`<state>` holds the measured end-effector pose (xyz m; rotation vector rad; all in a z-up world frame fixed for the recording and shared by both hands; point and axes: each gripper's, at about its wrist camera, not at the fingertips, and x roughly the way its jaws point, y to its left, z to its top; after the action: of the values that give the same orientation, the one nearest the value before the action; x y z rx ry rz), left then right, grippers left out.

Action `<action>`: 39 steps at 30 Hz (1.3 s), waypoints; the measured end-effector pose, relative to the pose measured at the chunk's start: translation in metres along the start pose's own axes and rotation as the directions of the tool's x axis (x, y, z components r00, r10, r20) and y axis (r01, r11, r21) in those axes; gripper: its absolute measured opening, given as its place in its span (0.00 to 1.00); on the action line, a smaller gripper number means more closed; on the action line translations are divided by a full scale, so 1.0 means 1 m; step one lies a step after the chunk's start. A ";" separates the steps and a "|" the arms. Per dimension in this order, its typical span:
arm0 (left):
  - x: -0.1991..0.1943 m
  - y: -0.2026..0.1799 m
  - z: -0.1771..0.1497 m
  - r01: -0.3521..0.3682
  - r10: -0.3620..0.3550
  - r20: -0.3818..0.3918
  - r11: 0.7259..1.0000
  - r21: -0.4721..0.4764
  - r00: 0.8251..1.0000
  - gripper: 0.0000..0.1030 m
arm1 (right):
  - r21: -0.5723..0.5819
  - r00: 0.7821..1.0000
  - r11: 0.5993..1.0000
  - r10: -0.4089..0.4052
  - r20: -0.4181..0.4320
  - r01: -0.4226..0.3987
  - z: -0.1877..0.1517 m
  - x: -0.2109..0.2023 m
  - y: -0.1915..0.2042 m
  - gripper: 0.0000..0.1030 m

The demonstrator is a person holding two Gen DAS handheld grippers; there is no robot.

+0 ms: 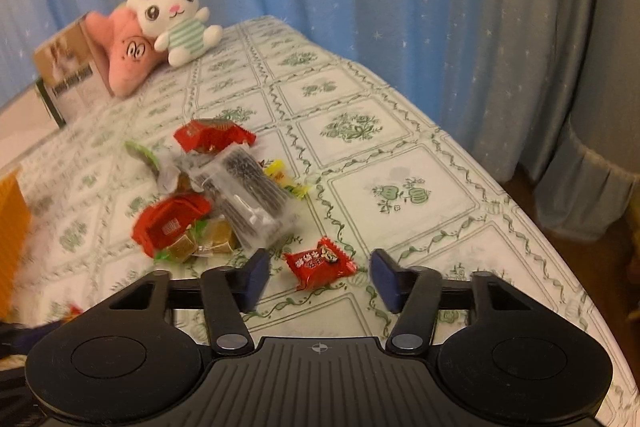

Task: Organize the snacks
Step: 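Carry the red packets over the orange tray with both grippers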

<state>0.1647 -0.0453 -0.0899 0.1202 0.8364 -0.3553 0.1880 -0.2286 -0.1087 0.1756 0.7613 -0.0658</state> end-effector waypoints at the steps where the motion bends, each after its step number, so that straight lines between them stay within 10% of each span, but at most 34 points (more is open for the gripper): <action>1: -0.002 0.001 -0.001 0.003 -0.003 0.001 1.000 -0.007 1.000 0.19 | -0.023 1.000 1.000 -0.017 0.004 0.017 -0.001 0.001 0.003 0.44; 10: -0.011 0.002 -0.008 0.012 -0.011 0.013 0.999 -0.049 1.000 0.19 | -0.137 0.997 0.989 -0.057 0.044 0.063 -0.010 -0.010 0.018 0.17; 25: -0.078 0.041 -0.001 -0.080 0.097 0.095 0.983 -0.165 0.991 0.19 | -0.259 0.983 0.959 0.148 0.109 -0.115 -0.005 -0.064 0.086 0.17; 39: -0.158 0.138 -0.018 -0.266 0.302 0.103 0.927 -0.265 0.948 0.19 | -0.461 0.858 0.767 0.513 0.022 -0.447 -0.010 -0.087 0.220 0.17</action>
<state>0.1043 0.1290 0.0108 -0.0175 0.7031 0.0173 0.1453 -0.0112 -0.0256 -0.0735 0.5448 0.5839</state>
